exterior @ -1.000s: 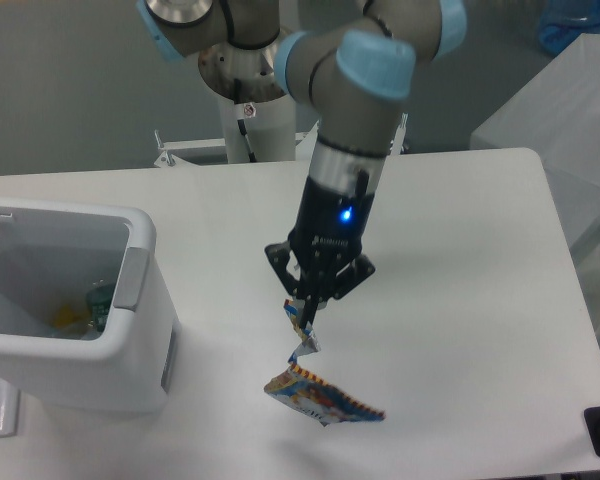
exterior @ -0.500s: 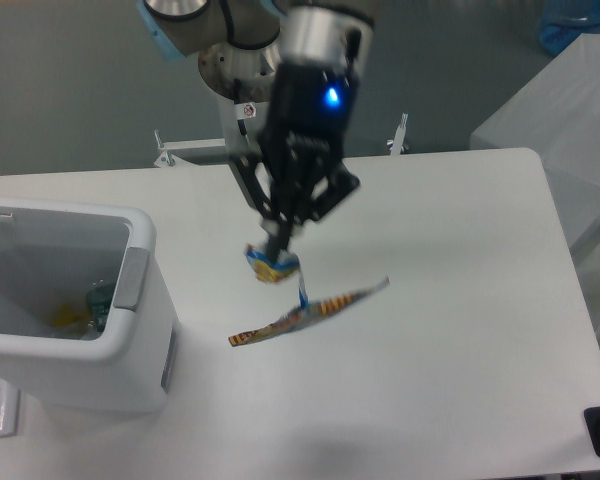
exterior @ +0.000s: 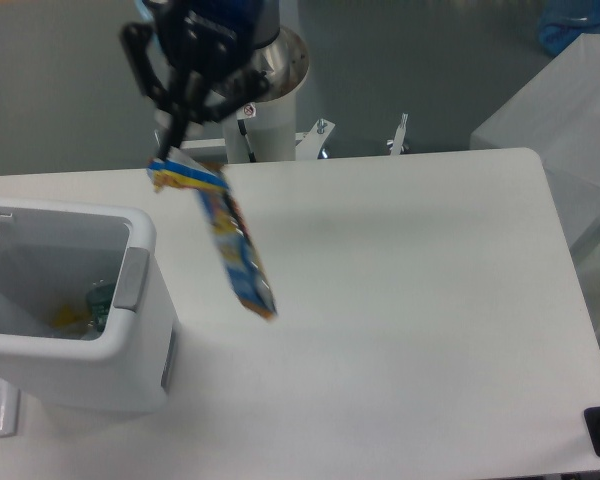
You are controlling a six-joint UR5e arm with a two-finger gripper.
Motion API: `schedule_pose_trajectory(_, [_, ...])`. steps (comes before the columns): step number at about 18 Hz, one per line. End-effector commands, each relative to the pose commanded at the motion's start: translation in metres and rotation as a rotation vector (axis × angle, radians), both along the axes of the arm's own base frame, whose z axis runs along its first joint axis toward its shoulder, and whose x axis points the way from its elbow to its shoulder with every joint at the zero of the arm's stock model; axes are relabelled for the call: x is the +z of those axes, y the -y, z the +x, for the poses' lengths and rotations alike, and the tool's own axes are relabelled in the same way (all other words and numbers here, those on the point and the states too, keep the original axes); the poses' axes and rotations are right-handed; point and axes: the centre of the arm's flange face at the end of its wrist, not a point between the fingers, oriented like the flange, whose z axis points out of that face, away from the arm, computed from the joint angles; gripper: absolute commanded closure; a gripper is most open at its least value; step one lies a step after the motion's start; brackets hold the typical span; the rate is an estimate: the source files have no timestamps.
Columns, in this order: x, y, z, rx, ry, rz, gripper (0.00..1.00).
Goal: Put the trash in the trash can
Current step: 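Lift the wrapper and carry it over the white bin, then lower the wrapper into the bin and open the gripper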
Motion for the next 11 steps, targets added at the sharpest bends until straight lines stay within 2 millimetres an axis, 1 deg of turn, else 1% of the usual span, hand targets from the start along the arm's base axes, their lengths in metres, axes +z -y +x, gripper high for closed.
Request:
schedule_pose_trajectory(2, [0.011, -0.001, 0.017, -0.036, -0.005, 0.022, 0.92])
schedule_pose_trajectory(5, [0.019, 0.003, 0.030, -0.078, 0.004, 0.050, 0.92])
schedule_pose_trajectory(7, [0.019, 0.000, 0.033, -0.124, 0.029, 0.068, 0.92])
schedule_pose_trajectory(9, [0.014, -0.004, 0.035, -0.143, 0.046, 0.068, 0.92])
schedule_pose_trajectory(11, [-0.002, -0.012, 0.035, -0.155, 0.072, 0.044, 0.92])
